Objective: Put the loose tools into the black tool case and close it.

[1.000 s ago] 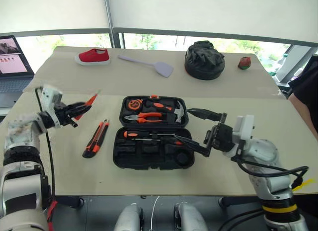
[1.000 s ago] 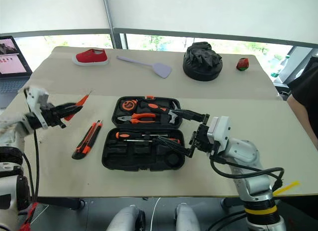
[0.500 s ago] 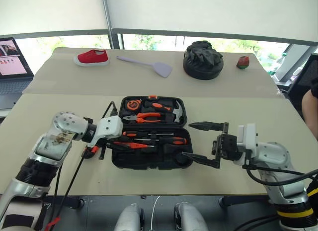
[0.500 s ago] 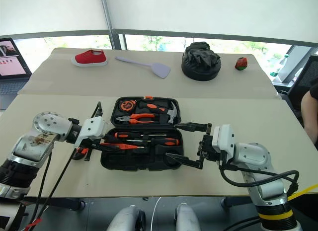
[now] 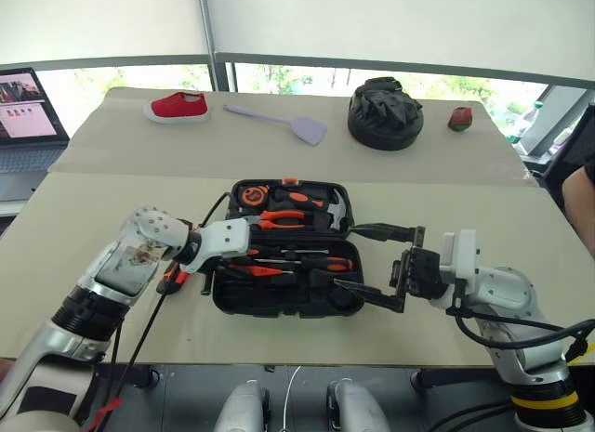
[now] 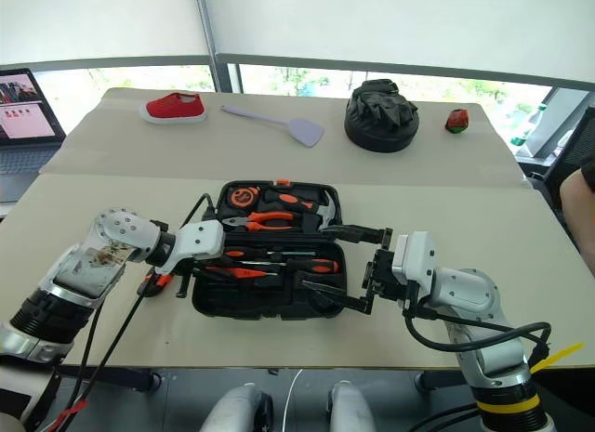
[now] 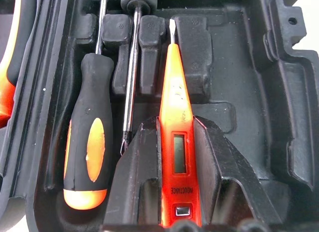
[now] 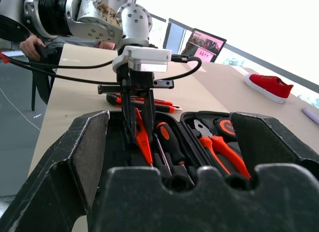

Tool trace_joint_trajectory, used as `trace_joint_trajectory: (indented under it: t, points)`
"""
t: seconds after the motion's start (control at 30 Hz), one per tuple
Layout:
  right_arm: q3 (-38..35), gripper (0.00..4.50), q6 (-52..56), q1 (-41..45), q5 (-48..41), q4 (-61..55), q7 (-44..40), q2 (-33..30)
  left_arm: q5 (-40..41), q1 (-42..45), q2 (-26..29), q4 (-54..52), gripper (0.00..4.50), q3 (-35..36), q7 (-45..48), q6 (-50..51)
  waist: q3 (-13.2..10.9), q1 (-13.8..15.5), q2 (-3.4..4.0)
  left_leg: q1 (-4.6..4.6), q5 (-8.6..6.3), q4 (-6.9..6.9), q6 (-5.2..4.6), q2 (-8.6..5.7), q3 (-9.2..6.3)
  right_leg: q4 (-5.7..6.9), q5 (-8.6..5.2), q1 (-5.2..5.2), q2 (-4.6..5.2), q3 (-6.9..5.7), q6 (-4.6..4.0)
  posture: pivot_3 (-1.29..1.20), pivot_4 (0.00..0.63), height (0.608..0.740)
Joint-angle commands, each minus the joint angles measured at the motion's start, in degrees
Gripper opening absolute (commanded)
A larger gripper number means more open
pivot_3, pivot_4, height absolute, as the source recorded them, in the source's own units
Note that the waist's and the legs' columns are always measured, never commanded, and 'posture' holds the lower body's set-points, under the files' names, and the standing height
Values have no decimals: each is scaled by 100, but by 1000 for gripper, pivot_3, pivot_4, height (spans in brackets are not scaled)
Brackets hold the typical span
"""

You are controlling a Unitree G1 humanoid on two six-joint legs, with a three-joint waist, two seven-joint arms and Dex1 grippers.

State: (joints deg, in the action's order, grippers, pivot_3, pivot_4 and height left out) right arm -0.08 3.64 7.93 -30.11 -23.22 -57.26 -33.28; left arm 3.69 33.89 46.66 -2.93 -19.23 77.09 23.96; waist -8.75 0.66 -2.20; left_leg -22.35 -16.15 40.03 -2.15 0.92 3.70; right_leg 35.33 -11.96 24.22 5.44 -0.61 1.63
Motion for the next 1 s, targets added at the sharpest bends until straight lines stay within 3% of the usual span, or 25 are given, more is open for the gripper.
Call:
trace_joint_trajectory:
  t: [0.03,0.33,0.4,0.6,0.73,0.9,1.0]
  points:
    - [1,4500,31,7,-61,-226,74,46,-159,95,-138,-13,469,-284,-7,200,0,6,0,2,0,0,0,0,0,0,0,-2,0,0,0,0,150,740]
    - [69,4500,43,28,-45,-221,157,127,-240,310,-126,-37,469,-504,159,669,0,-3,0,0,0,3,0,0,-3,1,-1,-1,-5,3,0,0,150,740]
    - [78,4500,43,23,-44,-229,193,157,-298,272,-172,-30,1472,-458,-27,647,0,-9,0,0,0,3,0,0,-3,1,-1,-1,-5,5,0,0,150,740]
    - [96,4500,25,-17,-26,-200,211,176,652,359,-519,-173,3378,314,113,336,0,23,0,-5,0,7,-1,1,-5,5,0,3,-4,4,0,0,150,740]
    - [146,4500,-114,-141,120,-150,-41,0,1195,378,-339,-477,3378,664,556,175,0,5,0,-22,0,26,-1,0,-21,5,0,3,-2,7,2,0,150,740]
    - [151,4500,-60,-151,59,-76,-24,88,1103,230,-339,-111,3378,987,201,-424,-1,-4,1,-18,0,25,-1,0,-21,8,-1,4,-11,6,0,0,150,740]
    - [178,4500,-33,-76,58,-17,3,175,1345,-69,-595,140,2655,1194,9,-518,0,-5,2,-8,0,24,-1,-1,-20,10,-1,-3,-11,11,0,0,150,740]
